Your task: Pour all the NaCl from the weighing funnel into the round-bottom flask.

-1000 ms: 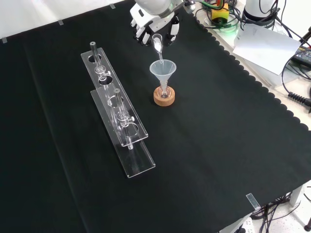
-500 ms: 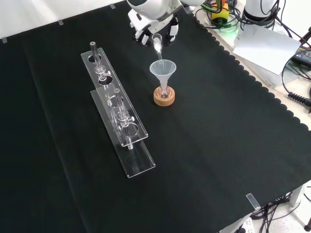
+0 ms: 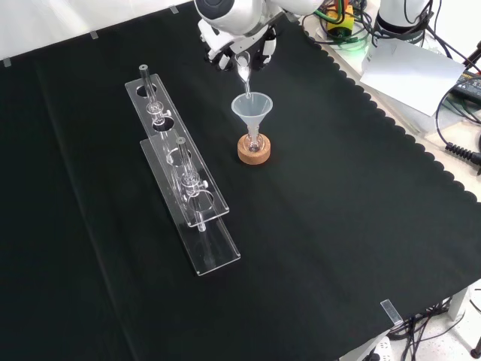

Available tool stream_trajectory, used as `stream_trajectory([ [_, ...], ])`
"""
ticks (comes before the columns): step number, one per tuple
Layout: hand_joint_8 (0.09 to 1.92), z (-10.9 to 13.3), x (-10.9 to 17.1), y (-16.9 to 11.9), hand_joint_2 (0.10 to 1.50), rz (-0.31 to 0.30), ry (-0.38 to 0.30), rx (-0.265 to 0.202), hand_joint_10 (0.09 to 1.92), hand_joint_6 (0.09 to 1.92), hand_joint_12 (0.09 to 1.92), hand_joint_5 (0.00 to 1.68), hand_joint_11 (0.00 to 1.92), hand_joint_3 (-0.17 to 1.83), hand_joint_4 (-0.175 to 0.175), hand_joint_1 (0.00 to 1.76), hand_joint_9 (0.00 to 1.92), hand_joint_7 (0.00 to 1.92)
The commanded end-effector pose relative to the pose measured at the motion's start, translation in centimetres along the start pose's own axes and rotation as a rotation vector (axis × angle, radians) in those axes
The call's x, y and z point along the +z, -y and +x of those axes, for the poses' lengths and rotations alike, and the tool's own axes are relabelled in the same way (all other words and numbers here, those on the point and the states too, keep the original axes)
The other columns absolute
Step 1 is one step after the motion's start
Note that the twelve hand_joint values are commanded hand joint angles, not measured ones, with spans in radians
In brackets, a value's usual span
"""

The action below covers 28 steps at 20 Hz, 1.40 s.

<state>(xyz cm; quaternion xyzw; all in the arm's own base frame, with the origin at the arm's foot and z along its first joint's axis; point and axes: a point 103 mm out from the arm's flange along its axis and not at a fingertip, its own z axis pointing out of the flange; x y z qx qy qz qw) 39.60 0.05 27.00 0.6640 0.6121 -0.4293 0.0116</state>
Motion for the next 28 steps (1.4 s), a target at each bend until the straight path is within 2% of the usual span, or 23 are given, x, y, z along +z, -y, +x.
stream_trajectory([
  [1, 0.63, 0.21, -0.52, 0.10, 0.69, 0.000, 0.033, 0.007, 0.48, 0.99, 1.24, 1.11, 0.56, 0.73, 0.175, 1.08, 0.83, 0.56],
  [3, 0.63, 0.36, -0.70, 0.11, 0.69, 0.001, 0.054, 0.010, 0.48, 0.99, 1.24, 1.11, 0.56, 0.73, 0.175, 1.08, 0.83, 0.56],
  [28, 0.64, 0.36, -1.36, 0.24, 0.69, 0.029, 0.113, 0.036, 0.48, 0.99, 1.24, 1.11, 0.55, 0.74, 0.175, 1.08, 0.82, 0.55],
])
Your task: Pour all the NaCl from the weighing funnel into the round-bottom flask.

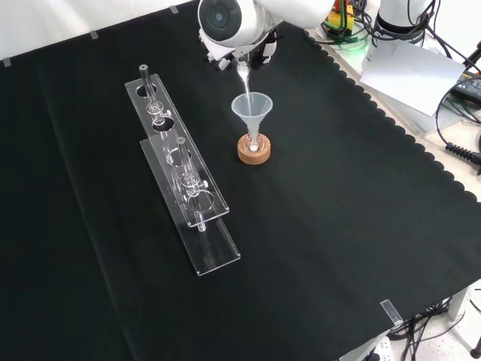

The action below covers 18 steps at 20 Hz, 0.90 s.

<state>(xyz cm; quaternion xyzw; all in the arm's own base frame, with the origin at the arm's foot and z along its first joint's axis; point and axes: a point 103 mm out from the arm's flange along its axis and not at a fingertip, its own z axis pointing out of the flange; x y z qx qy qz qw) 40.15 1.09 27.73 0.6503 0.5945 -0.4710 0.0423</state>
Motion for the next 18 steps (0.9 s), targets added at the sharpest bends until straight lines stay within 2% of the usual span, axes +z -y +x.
stream_trajectory([
  [1, 0.64, 0.01, -0.05, 0.06, 0.69, 0.003, 0.008, 0.004, 0.48, 0.99, 1.24, 1.11, 0.55, 0.74, 0.175, 1.08, 0.82, 0.55],
  [18, 0.64, 0.12, -0.49, 0.18, 0.69, 0.006, 0.043, 0.015, 0.49, 0.99, 1.24, 1.11, 0.55, 0.74, 0.175, 1.08, 0.82, 0.54],
])
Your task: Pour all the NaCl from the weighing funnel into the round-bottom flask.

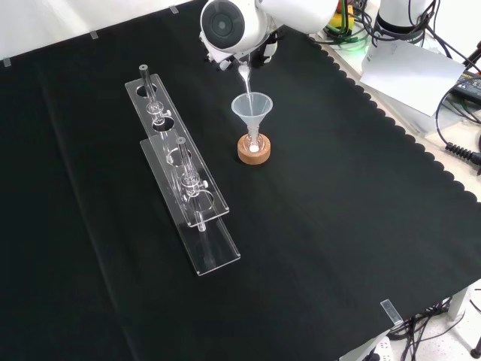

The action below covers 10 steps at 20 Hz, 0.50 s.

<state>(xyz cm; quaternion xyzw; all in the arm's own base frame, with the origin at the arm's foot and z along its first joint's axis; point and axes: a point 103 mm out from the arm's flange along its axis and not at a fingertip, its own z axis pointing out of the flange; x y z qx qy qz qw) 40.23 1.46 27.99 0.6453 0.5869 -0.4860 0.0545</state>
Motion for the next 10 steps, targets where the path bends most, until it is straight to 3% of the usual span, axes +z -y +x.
stream_trajectory([
  [1, 0.64, 0.05, -0.12, 0.02, 0.69, -0.005, 0.007, 0.001, 0.49, 0.99, 1.24, 1.11, 0.55, 0.74, 0.175, 1.08, 0.82, 0.54],
  [10, 0.64, 0.32, -0.85, 0.19, 0.69, -0.014, 0.028, -0.001, 0.49, 1.00, 1.24, 1.11, 0.55, 0.74, 0.175, 1.08, 0.82, 0.53],
])
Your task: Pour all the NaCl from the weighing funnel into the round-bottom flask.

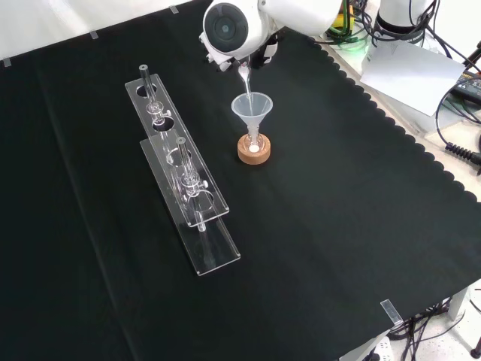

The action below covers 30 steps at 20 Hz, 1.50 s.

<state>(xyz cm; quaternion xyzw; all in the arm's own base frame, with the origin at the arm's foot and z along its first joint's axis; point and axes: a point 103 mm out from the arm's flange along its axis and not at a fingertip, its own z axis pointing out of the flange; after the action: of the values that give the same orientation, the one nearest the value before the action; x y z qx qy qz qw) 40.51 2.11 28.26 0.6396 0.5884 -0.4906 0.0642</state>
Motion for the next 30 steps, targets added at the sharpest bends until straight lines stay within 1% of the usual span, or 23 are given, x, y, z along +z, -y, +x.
stream_trajectory([
  [1, 0.64, 0.09, -0.20, 0.10, 0.69, -0.007, 0.008, 0.000, 0.49, 1.00, 1.24, 1.11, 0.55, 0.74, 0.175, 1.08, 0.82, 0.53],
  [15, 0.64, 0.43, -0.67, 0.16, 0.69, 0.011, 0.034, 0.003, 0.49, 1.00, 1.24, 1.11, 0.55, 0.75, 0.175, 1.08, 0.81, 0.53],
  [30, 0.64, 0.73, -0.88, 0.28, 0.69, 0.011, 0.068, 0.007, 0.49, 1.00, 1.24, 1.11, 0.55, 0.75, 0.175, 1.08, 0.81, 0.52],
])
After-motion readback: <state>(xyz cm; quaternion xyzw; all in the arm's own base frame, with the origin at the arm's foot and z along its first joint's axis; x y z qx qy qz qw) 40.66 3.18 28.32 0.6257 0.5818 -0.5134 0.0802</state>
